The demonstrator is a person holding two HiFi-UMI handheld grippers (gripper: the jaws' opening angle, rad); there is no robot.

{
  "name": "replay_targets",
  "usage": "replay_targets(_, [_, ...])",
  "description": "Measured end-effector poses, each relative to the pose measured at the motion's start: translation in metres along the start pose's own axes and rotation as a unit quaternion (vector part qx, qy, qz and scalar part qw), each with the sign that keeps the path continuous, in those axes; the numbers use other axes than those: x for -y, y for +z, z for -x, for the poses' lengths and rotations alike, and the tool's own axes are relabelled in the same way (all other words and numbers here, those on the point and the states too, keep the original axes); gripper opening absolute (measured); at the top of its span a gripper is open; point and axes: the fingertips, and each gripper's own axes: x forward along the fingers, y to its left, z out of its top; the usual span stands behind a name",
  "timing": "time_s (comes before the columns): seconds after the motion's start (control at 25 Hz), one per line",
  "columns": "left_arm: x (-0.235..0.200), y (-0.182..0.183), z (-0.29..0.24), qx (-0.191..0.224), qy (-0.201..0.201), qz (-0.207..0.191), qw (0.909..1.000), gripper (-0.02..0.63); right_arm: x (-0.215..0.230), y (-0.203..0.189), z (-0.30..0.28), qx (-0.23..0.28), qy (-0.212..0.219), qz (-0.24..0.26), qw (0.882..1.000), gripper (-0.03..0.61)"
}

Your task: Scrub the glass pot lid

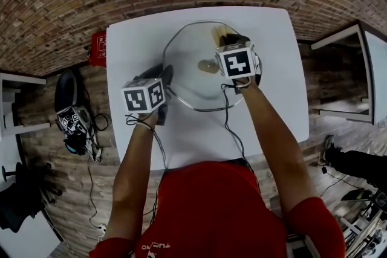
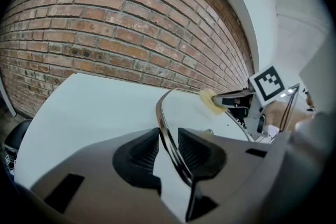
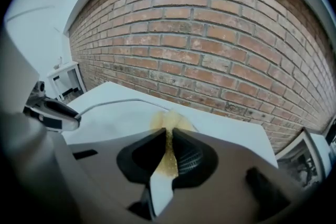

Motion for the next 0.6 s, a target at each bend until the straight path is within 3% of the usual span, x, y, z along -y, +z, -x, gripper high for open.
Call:
replay_targets(0.16, [0.0, 0.0, 0.0, 0.001, 0.001, 0.002, 1.0, 0.12, -0.076, 0.013, 0.015, 0.023, 0.08, -0.01, 0.996, 0.052])
replay_targets(0.32, [0.002, -0.001, 0.0, 0.001, 0.0, 0.002, 1.0, 0.12, -0.138, 0.011, 0.019, 0.02, 0.123, 0.023, 0.992, 0.052])
replay_targets(0.44, [0.003, -0.001, 0.0, 0.0, 0.0, 0.001, 1.0, 0.12, -0.152, -0.003, 0.012, -0.001, 0.124, 0.034, 0.992, 0.052])
replay_targets(0.6, [0.002, -0.001, -0.001, 0.0, 0.0, -0.001, 1.0, 0.12, -0.13, -0.017, 0.007, -0.016, 0.097, 0.038, 0.994, 0.052])
